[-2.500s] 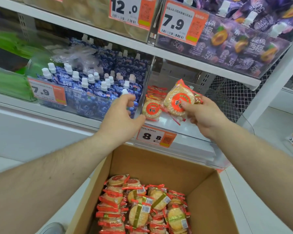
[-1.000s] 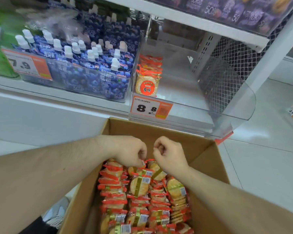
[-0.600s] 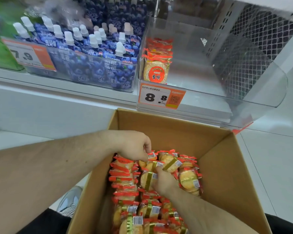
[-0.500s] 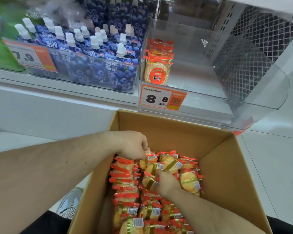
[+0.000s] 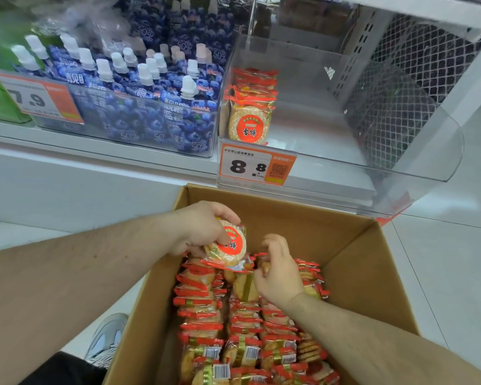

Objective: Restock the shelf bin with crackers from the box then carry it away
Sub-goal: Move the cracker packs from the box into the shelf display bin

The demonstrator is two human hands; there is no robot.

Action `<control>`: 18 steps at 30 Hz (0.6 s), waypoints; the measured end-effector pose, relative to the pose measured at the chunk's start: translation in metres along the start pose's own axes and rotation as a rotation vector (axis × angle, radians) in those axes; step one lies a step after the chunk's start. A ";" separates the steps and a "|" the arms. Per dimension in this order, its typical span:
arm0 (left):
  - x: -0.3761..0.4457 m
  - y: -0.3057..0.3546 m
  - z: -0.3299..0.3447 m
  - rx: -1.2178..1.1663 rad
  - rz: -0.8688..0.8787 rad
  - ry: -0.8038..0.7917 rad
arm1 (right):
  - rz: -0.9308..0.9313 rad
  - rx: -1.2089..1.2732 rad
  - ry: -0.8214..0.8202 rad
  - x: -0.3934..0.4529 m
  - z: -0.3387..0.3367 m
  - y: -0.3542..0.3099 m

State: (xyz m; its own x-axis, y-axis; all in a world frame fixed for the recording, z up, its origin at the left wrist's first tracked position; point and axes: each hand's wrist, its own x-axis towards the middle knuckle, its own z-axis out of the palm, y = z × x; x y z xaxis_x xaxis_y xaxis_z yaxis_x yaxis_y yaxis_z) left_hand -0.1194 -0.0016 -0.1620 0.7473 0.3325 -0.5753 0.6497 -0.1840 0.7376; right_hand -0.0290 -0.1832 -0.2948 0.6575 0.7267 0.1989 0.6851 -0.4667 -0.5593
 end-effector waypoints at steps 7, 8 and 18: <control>-0.004 -0.002 -0.006 0.128 0.069 -0.029 | 0.898 0.064 -0.212 -0.001 0.008 0.069; -0.004 -0.002 -0.007 0.128 0.067 -0.034 | 0.865 0.059 -0.232 -0.003 0.010 0.070; -0.017 0.007 -0.017 0.270 0.114 -0.036 | -0.110 -0.455 -0.178 -0.020 -0.044 0.041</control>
State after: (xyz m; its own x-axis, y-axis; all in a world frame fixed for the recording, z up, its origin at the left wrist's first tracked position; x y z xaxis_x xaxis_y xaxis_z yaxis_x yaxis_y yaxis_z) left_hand -0.1305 0.0075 -0.1409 0.8188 0.2639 -0.5099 0.5715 -0.4595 0.6799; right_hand 0.0000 -0.2394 -0.2865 0.5374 0.8401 0.0741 0.8406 -0.5265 -0.1271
